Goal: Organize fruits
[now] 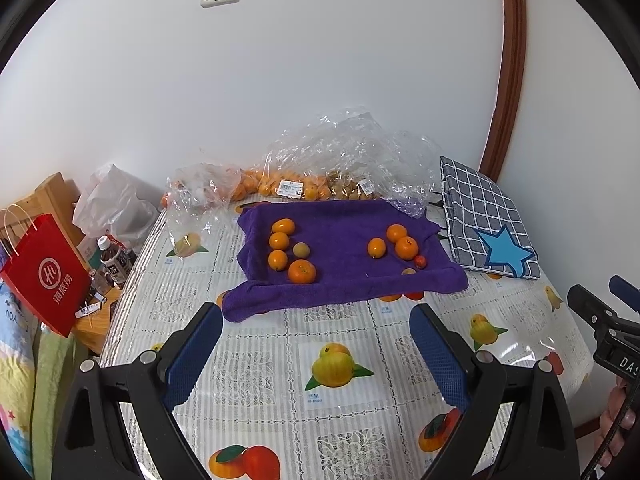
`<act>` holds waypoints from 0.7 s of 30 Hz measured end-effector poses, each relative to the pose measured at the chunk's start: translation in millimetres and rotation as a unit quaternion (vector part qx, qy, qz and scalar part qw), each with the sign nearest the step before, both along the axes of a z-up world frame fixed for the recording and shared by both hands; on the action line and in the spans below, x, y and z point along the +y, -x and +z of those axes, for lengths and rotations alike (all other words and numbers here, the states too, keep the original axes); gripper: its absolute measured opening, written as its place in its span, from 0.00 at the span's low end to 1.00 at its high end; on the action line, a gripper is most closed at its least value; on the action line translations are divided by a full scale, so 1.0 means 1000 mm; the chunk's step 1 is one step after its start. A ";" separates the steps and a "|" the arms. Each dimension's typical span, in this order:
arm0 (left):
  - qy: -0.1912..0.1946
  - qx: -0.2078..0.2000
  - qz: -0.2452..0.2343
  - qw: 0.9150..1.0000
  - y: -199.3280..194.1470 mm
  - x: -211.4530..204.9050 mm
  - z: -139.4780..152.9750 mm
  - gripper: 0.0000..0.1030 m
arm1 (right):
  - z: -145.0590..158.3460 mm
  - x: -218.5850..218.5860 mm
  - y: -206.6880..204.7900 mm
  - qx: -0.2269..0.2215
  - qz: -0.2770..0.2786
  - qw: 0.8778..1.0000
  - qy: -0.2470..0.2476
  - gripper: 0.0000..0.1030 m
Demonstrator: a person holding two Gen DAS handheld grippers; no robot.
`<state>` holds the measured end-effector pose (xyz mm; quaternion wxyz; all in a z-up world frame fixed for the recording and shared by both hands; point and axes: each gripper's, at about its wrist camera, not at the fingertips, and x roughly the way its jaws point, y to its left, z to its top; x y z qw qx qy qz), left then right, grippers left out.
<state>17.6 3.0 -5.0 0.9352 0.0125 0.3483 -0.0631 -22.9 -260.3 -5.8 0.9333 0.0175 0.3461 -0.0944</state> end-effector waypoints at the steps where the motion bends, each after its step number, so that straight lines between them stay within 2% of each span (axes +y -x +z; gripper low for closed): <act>1: 0.000 0.000 0.000 1.000 0.000 0.000 0.000 0.92 | 0.000 0.000 0.000 0.000 -0.001 1.000 0.000 0.99; 21: 0.000 0.001 -0.002 1.000 0.000 0.001 -0.001 0.92 | 0.002 -0.004 0.003 -0.003 -0.004 1.000 -0.004 0.99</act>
